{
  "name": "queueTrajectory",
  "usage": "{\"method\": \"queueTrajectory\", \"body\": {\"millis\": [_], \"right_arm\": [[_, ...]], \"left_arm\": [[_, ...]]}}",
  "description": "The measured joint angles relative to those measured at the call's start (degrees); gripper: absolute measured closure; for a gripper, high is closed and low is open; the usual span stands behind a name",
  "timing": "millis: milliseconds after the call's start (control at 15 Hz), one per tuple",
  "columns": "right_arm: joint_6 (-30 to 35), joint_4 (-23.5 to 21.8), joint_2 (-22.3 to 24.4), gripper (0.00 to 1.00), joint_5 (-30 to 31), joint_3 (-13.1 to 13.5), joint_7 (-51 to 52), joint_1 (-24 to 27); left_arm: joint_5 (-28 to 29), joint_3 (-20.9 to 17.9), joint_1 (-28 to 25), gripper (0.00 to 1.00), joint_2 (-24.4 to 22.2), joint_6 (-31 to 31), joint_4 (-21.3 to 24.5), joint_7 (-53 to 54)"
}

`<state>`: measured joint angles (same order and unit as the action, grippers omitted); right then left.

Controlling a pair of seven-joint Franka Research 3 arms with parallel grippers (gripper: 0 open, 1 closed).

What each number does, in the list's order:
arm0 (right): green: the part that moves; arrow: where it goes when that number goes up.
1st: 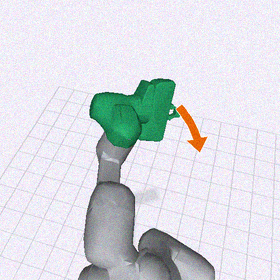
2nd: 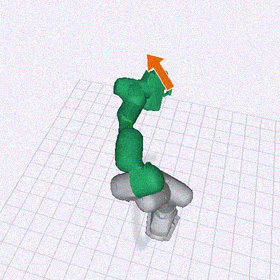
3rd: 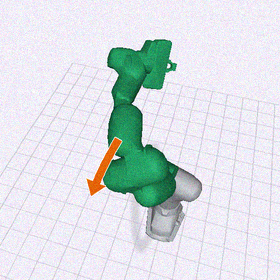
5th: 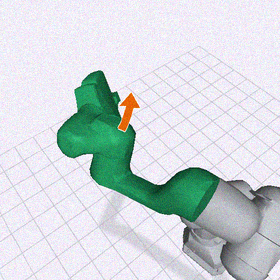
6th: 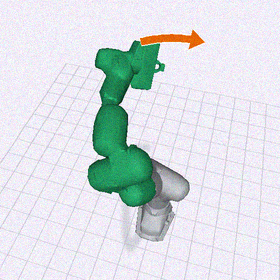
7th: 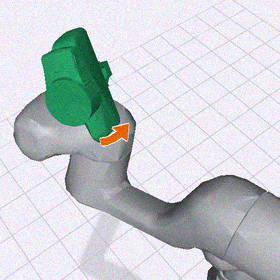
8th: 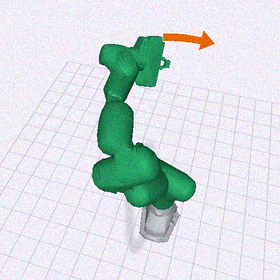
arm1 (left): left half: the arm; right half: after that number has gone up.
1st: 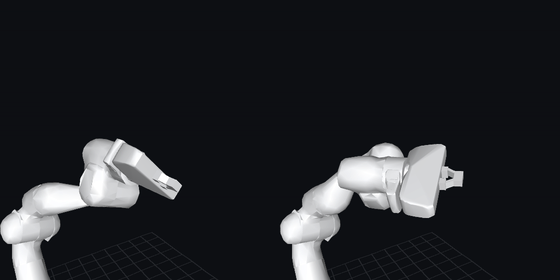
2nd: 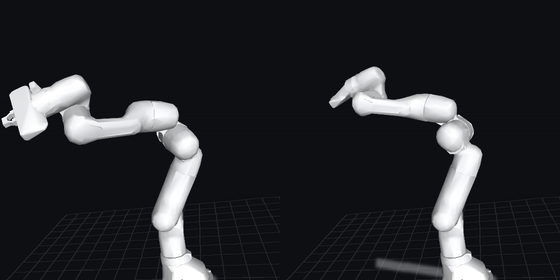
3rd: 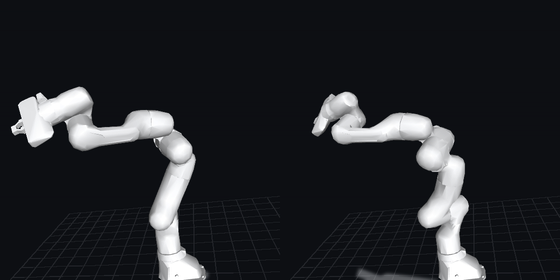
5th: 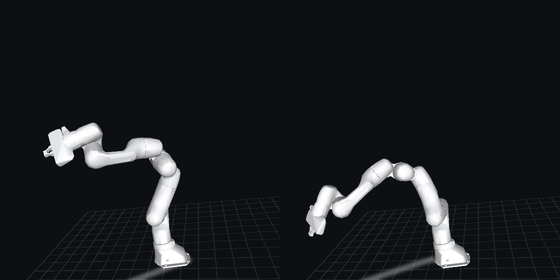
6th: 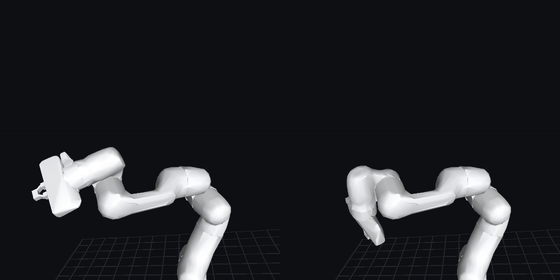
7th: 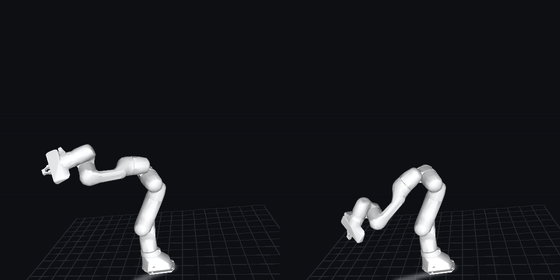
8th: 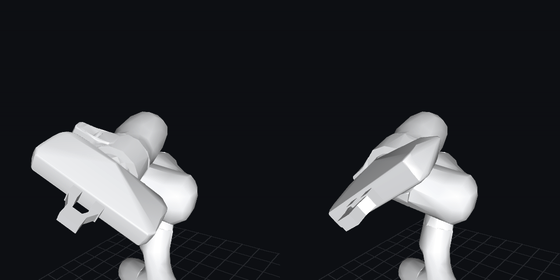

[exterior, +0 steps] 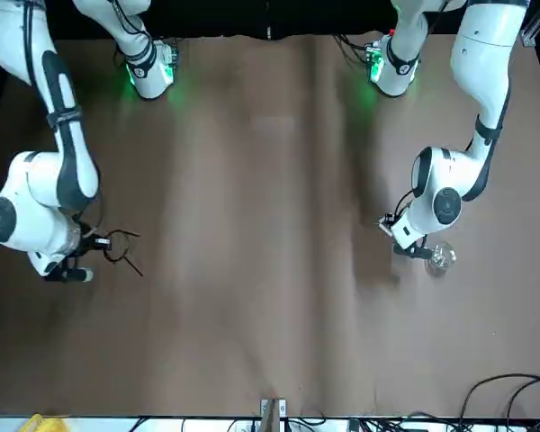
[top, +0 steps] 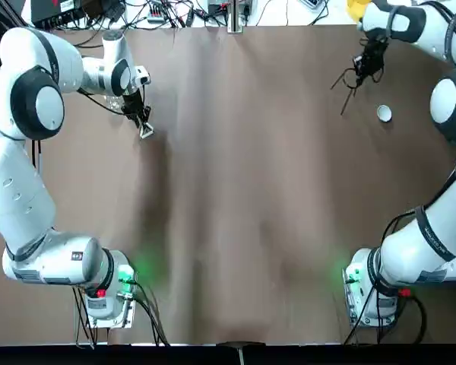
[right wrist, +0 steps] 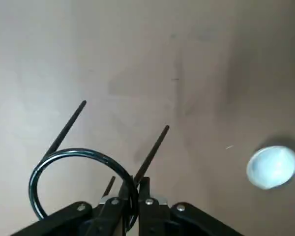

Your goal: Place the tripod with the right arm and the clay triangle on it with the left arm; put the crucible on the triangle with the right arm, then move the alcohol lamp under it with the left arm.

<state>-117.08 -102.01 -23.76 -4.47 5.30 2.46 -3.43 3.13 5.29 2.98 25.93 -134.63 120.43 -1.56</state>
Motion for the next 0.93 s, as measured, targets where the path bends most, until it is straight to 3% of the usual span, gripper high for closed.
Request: {"method": "queueTrajectory", "body": {"millis": [400, 667, 933], "right_arm": [[2.40, 4.88, 0.20, 0.92, -5.28, -0.50, -23.65, -14.78], [2.39, 7.28, 0.08, 0.92, -7.17, -0.55, -38.08, -23.88], [1.88, 14.62, -6.16, 0.92, -10.08, -0.54, -47.40, -31.29]], "left_arm": [[0.00, 0.13, 0.22, 0.69, 0.19, -0.01, 0.53, 0.00], [0.00, 0.13, 0.21, 0.77, 0.25, -0.02, 0.65, 0.00], [0.00, 0.12, 0.19, 0.84, 0.57, -0.03, 0.72, 0.00]]}}
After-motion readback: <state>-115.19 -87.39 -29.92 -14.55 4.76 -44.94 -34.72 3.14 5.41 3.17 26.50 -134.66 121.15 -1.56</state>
